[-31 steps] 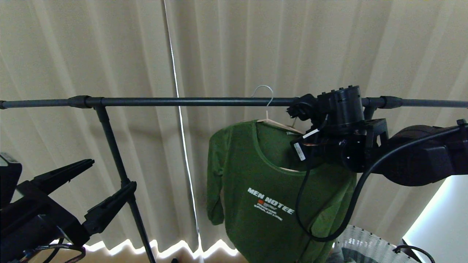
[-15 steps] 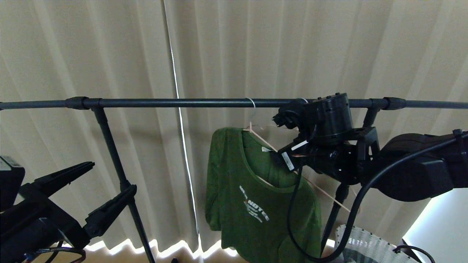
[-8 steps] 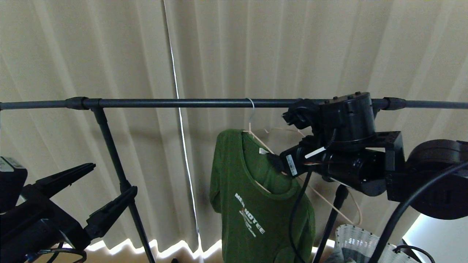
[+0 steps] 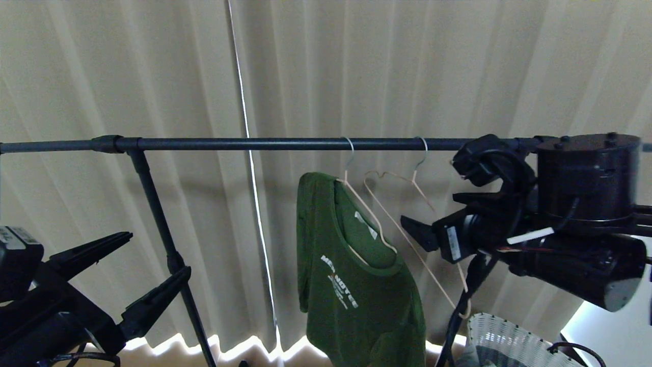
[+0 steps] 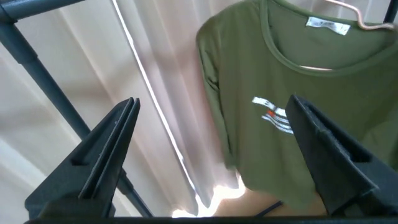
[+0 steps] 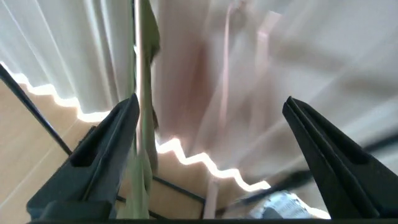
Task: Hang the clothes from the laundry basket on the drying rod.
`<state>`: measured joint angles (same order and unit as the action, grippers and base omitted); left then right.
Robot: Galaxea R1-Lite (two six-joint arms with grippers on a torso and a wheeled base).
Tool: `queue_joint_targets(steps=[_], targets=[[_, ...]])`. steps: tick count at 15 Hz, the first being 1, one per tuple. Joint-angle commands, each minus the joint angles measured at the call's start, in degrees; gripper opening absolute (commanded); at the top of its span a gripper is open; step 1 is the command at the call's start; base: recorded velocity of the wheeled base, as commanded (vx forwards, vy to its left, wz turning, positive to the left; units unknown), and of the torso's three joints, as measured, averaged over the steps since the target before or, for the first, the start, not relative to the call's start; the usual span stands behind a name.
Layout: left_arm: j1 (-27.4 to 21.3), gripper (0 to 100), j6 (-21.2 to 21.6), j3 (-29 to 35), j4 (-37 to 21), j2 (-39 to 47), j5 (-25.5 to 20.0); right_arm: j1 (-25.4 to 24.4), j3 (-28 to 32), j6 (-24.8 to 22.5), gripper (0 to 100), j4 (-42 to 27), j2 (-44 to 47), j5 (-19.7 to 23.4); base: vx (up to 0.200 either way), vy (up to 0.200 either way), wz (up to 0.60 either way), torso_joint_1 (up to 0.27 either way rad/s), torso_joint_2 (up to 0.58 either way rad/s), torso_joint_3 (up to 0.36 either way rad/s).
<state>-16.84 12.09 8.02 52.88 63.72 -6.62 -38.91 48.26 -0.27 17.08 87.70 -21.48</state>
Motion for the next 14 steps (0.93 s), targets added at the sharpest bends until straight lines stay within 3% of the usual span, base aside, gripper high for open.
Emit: queue_joint_targets(steps=[1,3,6,10,14], targets=[[0.5,100,0.0,-0.3,0.1,0.0,0.0,5.3,-7.9,-2.6,100,-2.6,-13.3,-0.6,0.0,0.0,0.0,0.0,0.0,0.0],[1.9,100,0.0,-0.6,0.1,0.1,0.0,11.6,-13.6,-5.3,100,-9.6,-23.8,-0.6,0.0,0.0,0.0,0.0,0.0,0.0],[2.0,100,-0.1,-1.4,0.0,0.6,0.0,18.9,-17.2,-5.2,100,-18.1,-33.8,0.0,0.0,0.0,0.0,0.0,0.0,0.0],[3.0,100,-0.9,-0.6,0.3,7.7,0.0,20.2,-25.0,-5.0,100,-18.0,-35.8,0.0,0.0,0.0,0.0,0.0,0.0,0.0],[3.4,100,-0.7,-1.4,2.8,8.7,0.1,20.2,-29.3,-4.6,100,-16.4,-36.7,0.1,0.0,0.0,0.0,0.0,0.0,0.0]])
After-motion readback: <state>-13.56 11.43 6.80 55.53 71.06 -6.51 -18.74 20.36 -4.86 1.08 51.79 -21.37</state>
